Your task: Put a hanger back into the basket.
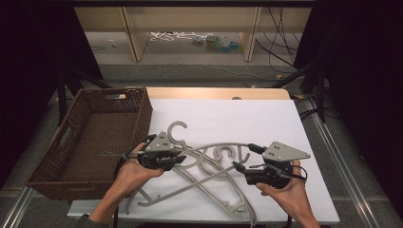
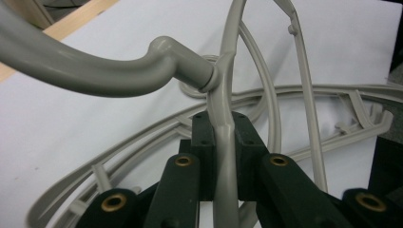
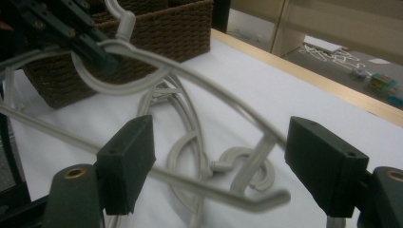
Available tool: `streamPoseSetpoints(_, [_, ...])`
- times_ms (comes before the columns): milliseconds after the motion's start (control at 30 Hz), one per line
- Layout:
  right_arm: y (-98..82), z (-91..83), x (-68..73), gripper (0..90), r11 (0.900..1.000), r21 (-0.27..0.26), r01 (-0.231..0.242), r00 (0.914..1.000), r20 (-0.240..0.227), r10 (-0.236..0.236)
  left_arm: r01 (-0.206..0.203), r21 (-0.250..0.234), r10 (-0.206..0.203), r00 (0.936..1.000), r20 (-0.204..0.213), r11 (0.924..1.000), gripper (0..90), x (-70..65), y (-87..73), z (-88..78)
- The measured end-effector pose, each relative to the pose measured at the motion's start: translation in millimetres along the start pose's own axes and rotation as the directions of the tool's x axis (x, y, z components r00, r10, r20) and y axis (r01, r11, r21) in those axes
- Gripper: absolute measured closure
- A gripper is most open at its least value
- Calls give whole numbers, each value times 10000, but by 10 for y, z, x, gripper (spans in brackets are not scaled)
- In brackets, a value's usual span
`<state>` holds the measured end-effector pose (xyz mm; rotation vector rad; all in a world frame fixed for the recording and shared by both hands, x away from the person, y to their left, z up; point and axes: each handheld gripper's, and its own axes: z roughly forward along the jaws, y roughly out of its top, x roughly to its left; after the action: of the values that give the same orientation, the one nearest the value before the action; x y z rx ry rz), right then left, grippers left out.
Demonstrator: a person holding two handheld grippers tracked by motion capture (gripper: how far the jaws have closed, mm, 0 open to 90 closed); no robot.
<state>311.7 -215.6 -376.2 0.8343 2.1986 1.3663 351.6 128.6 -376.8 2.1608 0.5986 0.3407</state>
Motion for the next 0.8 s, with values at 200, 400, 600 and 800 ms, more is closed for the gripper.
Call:
streamPoseSetpoints(200, [-198, -48, 61, 225, 9997, -32, -223, 9995, 241, 224, 534, -444, -545, 9982, -235, 9976, 821, 59, 29, -217])
streamPoseSetpoints(400, [-369, -64, 62, 206, 9982, 134, -586, 9983, 75, 585, 1042, -1012, -1078, 9937, -311, 9894, 821, 136, 61, -465])
streamPoseSetpoints(600, [-407, -36, 59, 201, 9979, 49, -643, 9979, 113, 642, 1446, -1508, -1501, 9883, -255, 9779, 821, 251, 102, -677])
streamPoseSetpoints(800, [-429, 0, 74, 201, 9977, 121, -660, 9978, 104, 659, 1583, -1865, -1747, 9818, -747, 9696, 821, 459, 162, -1044])
